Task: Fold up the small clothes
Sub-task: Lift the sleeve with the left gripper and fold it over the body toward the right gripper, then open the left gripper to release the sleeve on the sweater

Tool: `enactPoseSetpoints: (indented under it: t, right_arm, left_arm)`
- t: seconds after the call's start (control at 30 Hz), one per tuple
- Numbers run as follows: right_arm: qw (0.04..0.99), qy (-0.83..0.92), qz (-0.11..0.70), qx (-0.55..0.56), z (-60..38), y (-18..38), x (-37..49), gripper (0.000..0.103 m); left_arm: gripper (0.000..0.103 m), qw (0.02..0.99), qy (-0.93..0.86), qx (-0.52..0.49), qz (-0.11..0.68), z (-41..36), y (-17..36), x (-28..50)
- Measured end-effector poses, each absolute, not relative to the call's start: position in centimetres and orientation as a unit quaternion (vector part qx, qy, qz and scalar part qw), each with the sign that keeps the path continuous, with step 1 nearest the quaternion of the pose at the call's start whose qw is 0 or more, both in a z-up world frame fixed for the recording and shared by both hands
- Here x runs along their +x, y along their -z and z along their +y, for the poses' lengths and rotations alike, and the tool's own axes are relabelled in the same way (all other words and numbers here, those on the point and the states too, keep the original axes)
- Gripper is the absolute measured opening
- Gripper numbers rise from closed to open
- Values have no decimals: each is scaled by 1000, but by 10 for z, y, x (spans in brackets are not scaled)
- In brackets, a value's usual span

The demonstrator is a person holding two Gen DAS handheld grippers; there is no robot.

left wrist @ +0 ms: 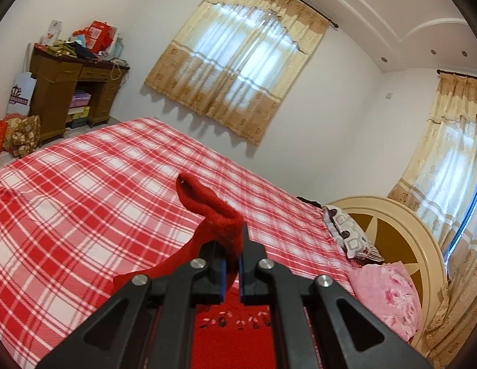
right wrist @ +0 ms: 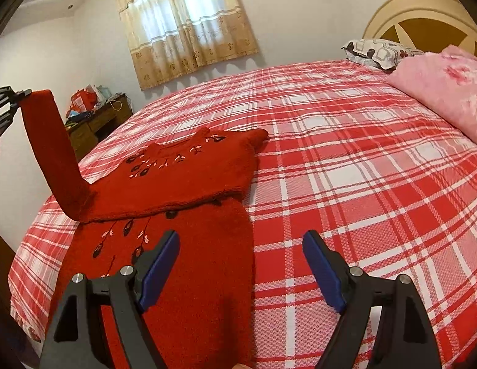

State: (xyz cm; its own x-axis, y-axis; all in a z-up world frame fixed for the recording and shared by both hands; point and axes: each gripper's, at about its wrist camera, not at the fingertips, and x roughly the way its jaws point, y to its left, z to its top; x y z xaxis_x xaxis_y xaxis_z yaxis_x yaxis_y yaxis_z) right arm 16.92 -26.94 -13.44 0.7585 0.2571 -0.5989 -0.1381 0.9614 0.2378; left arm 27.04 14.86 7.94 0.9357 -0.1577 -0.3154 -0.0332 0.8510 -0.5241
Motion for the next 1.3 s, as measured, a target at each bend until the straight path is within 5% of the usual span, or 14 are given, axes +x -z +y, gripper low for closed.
enactPoseSetpoints:
  t: [0.53,1.0,1.2,1.27,1.3]
  right_arm:
    - [929,-108,337,108,-275,143,170,83]
    - [917,-121,358,125,-278,164,176,83]
    - [910,-127,373,127,-278,172,180,83]
    - [909,-130,375,127,-277,173,180,83]
    - [909,-131,376,128,-277,173,180,83]
  left_arm:
    - [5,949,99,-227,195,44,-72,303]
    - [6,952,115,-85,269,-94,21,326]
    - [27,939,163,-45,300,-120,38,320]
    - [54,942,173,-33,286,-116,31,308]
    - [60,946,176,-30,272,-109,25,299]
